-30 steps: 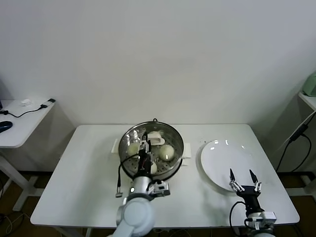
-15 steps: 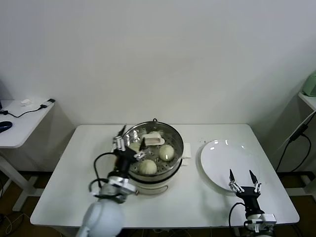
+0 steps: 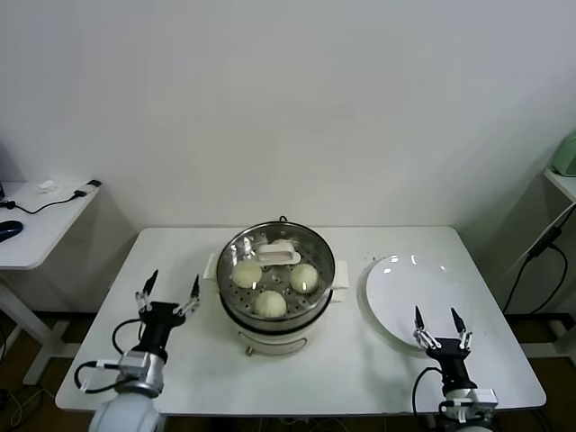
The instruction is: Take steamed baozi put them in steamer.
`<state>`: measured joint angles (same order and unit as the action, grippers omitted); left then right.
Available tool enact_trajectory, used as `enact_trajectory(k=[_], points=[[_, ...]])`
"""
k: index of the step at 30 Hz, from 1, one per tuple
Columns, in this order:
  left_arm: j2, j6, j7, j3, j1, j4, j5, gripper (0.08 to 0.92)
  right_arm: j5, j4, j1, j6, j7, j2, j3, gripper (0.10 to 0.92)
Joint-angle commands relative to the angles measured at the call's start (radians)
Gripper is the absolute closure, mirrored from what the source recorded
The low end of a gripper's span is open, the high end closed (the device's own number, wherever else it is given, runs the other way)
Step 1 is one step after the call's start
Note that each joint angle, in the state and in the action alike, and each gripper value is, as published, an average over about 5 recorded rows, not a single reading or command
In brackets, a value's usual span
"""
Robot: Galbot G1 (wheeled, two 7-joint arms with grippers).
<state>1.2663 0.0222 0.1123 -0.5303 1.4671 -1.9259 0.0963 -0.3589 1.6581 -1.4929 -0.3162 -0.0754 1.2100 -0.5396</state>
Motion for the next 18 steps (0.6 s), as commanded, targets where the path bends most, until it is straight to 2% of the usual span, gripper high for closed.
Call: enact_trajectory(k=[1, 18], points=[[-0.026, 0.270, 0.014, -0.051, 0.064, 0.260, 0.152, 0.177, 0.001, -0.021, 0.013, -0.011, -0.014, -0.008, 0.022, 0.203], [-0.011, 0.298, -0.029, -0.029, 0.087, 0.234, 0.129, 0.177, -0.001, -0.033, 0.021, -0.014, -0.014, -0.007, 0.042, 0.203]])
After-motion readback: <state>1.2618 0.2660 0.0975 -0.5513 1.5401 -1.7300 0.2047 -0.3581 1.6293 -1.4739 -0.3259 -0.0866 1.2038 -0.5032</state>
